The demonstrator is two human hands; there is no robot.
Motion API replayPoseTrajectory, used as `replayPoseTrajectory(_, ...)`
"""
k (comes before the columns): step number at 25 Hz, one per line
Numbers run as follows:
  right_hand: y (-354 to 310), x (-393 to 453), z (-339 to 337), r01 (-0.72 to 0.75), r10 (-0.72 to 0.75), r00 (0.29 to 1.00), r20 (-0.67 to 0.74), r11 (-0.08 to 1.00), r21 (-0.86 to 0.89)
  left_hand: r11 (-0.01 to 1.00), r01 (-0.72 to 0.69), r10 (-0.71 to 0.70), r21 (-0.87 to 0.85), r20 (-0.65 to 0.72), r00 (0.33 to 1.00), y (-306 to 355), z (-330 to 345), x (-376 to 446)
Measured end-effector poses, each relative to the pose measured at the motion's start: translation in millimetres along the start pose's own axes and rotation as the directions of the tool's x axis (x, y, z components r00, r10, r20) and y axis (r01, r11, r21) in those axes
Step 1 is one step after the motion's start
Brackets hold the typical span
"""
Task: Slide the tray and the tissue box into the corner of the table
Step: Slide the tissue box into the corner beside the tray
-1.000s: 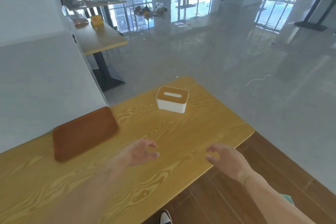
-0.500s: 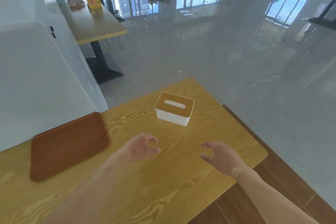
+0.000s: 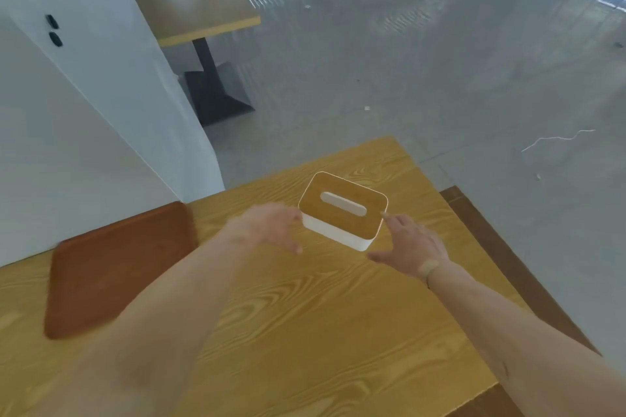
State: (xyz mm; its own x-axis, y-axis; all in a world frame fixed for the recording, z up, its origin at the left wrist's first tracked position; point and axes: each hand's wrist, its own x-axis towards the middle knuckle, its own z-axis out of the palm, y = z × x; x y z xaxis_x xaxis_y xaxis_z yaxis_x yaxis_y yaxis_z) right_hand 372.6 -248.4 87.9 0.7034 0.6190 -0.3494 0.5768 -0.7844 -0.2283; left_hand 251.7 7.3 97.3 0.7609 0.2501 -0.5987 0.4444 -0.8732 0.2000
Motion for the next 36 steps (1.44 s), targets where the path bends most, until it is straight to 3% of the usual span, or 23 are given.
replayPoseTrajectory(3, 0, 39, 4, 0.04, -0.039, 0.999, 0.016, 0.999, -0.024, 0.985, -0.08, 0.112, 0.153, -0.212, 0.971, 15, -22, 33)
replayPoseTrajectory(5, -1, 59, 8, 0.069, -0.069, 0.997, 0.025, 0.997, -0.027, 0.957, -0.132, 0.2, 0.257, -0.258, 0.945, 22, -28, 54)
replayPoseTrajectory(11, -3, 96, 20, 0.113, -0.104, 0.985, 0.137, 0.992, -0.057, 0.887, -0.176, 0.19, 0.426, 0.011, 0.982, 32, -24, 102)
replayPoseTrajectory(19, -2, 105, 29, 0.163, -0.153, 0.979, 0.133, 0.984, -0.071, 0.848, -0.187, 0.196, 0.496, 0.034, 0.98, 35, -15, 117)
replayPoseTrajectory(23, -6, 104, 24, 0.246, -0.238, 0.967, 0.09, 0.964, -0.101, 0.87, -0.173, 0.219, 0.462, -0.047, 0.975, 33, -6, 107)
replayPoseTrajectory(28, -15, 96, 2, 0.432, -0.418, 0.901, 0.115, 0.885, -0.173, 0.949, -0.043, 0.104, 0.314, -0.181, 0.978, 30, 18, 64)
replayPoseTrajectory(36, -91, 61, -5, 0.729, -0.706, 0.684, 0.184, 0.651, -0.209, 0.975, 0.218, -0.196, 0.036, -0.312, 0.93, -7, 59, -51)
